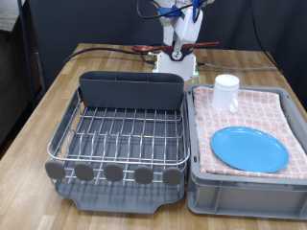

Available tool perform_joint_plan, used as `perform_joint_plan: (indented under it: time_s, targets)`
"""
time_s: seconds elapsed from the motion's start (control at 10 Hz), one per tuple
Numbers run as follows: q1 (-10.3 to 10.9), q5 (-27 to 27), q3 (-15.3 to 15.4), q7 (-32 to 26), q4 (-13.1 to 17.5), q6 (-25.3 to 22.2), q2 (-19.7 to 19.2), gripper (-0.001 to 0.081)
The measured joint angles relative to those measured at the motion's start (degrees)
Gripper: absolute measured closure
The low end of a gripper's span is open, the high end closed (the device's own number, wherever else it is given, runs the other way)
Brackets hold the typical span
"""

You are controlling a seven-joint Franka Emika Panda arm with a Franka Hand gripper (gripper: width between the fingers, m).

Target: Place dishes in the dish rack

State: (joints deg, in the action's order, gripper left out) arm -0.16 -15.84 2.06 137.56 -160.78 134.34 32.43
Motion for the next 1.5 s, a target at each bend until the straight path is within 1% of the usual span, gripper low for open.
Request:
perform_joint_plan:
  time_s: [0.2, 0.6, 0.7, 0.8, 1.2, 1.5]
  targets:
    - [-0.02, 1.34, -2.15, 0.73, -0.51, 0.52, -0.28, 0.0719]
    - [-0.03, 2.27, -5.99, 0.74, -0.61, -2.20, -0.04, 0.0719]
    - [-0.02, 2.27, -6.67, 0.64, -0.62, -2.28, -0.02, 0.0719]
    - [0.34, 3.82, -7.99, -0.26, -0.88, -1.43, -0.02, 0.0719]
    - [3.51, 12.09, -15.95, -8.59, -2.77, 0.44, -0.04, 0.0719]
    - [6.11, 18.26, -23.21, -17.57, -3.65, 1.05, -0.18, 0.0719]
